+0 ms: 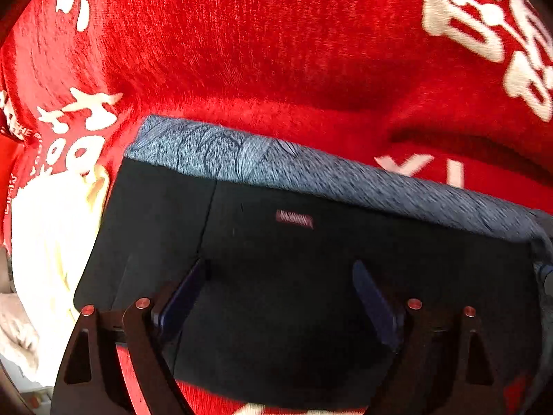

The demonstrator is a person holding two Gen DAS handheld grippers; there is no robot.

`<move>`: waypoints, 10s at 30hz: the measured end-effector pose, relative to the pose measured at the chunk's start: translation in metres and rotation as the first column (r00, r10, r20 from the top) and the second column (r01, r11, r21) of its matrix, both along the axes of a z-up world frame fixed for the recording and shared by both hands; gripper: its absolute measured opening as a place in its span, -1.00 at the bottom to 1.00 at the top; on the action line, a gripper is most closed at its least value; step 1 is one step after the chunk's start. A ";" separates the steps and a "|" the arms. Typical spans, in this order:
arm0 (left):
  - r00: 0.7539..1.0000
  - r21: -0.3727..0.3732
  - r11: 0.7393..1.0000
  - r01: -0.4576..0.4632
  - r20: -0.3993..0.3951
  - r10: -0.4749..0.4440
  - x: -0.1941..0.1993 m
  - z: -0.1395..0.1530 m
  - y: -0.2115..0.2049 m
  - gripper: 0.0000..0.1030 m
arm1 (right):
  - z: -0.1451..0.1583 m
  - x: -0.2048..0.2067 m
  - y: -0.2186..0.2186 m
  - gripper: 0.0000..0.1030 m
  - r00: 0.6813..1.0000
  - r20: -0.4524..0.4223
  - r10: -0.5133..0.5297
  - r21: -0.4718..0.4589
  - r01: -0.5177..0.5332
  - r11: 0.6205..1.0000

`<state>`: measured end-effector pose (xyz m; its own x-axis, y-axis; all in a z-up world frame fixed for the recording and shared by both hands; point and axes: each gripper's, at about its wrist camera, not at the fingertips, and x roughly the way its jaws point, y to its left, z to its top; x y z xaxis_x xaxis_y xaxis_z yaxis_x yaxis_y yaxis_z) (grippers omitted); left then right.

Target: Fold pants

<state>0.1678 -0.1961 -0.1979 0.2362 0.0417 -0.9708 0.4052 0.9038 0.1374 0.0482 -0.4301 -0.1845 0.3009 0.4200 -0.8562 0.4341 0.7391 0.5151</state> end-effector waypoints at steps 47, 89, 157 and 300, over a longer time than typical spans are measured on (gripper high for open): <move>0.837 -0.258 0.870 0.420 -0.262 -0.481 -0.305 0.032 -0.134 0.71 | 0.006 -0.419 -0.006 0.25 0.823 -0.077 -0.564 -0.060 0.560 0.826; 0.776 -0.489 0.862 0.134 -0.489 -0.399 -0.299 0.015 -0.220 -0.70 | 0.076 -0.384 -0.086 -0.95 0.882 0.112 -0.458 0.454 0.365 0.813; 0.997 0.057 0.995 -0.080 0.017 0.079 -0.068 -0.014 -0.113 0.72 | 0.027 -0.229 -0.255 0.03 0.932 -0.064 -0.358 -0.276 0.328 0.903; 0.931 -0.051 0.951 0.305 -0.194 -0.309 -0.268 0.040 -0.311 1.00 | 0.018 -0.357 -0.231 0.34 0.791 -0.051 -0.609 -0.008 0.610 0.793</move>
